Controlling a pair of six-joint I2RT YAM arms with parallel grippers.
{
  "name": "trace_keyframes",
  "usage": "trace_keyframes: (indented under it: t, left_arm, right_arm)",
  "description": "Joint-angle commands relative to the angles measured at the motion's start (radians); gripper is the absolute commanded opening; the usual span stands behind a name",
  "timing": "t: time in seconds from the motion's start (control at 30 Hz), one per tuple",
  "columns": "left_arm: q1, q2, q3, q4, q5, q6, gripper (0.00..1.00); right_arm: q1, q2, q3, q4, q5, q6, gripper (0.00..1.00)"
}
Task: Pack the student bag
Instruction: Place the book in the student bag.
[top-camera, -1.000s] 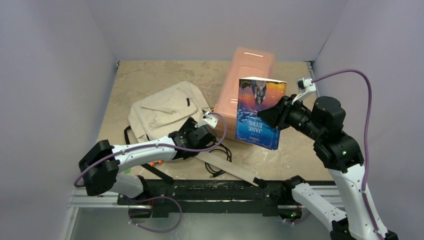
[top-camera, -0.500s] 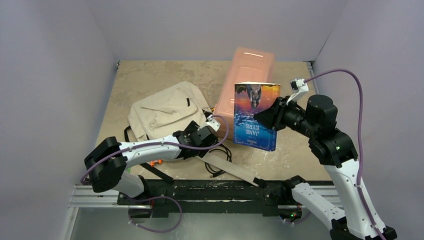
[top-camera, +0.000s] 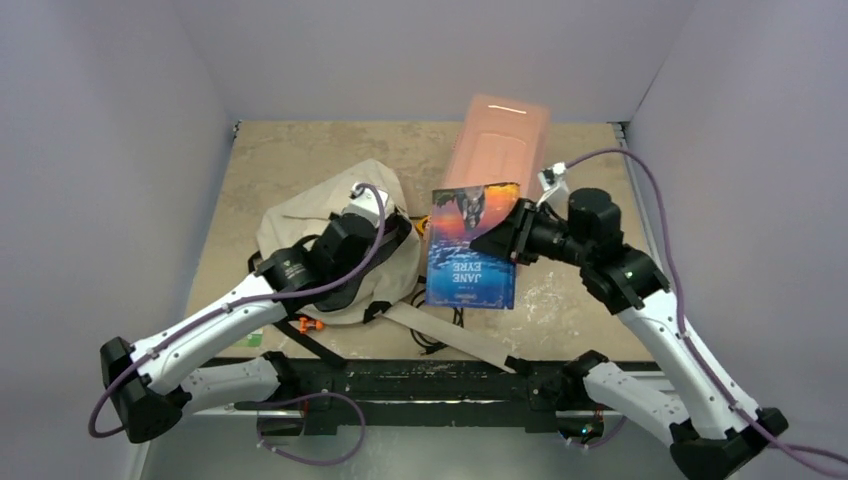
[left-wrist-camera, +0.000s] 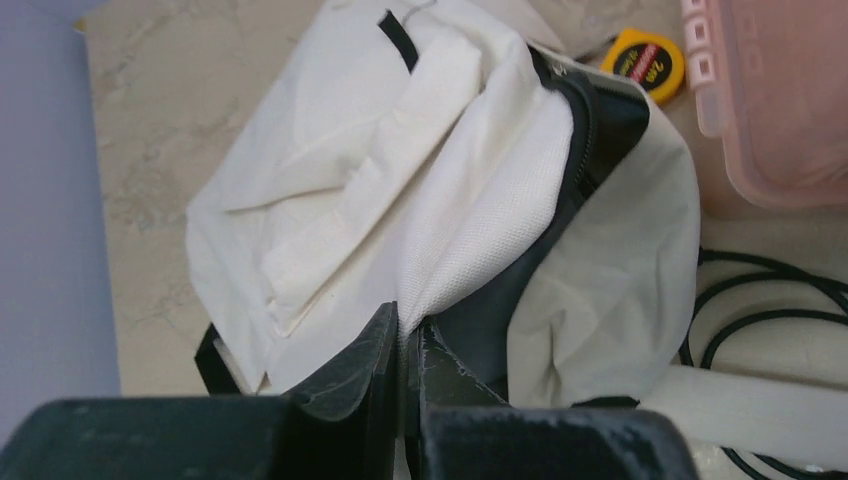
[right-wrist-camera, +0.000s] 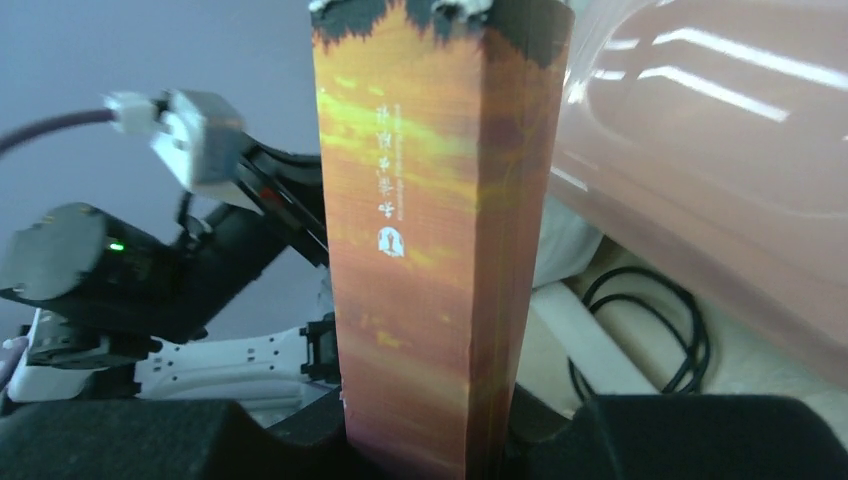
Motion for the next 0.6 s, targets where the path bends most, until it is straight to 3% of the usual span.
trace_keyframes:
  t: [0.0, 0.1, 0.27, 0.57]
  left_arm:
    - [0.047, -0.071, 0.116, -0.015, -0.042, 0.15, 0.0]
    - [0.066, -0.076, 0.157, 0.002, -0.045, 0.241, 0.0]
    - [0.09, -0.061, 0.215, 0.004, 0.032, 0.356, 0.0]
    - [0.114, -0.064, 0.304, -0.106, 0.209, 0.467, 0.0]
  right_arm:
    - [0.237, 0.043, 0.001, 0.247, 0.069, 0.287, 0.0]
    - [0.429, 0.156, 0.056, 0.178, 0.216, 0.393, 0.0]
    - [0.608, 0.35, 0.148, 0.164, 0.357, 0.522, 0.0]
    - [0.687, 0.67, 0.346, 0.309, 0.604, 0.639, 0.0]
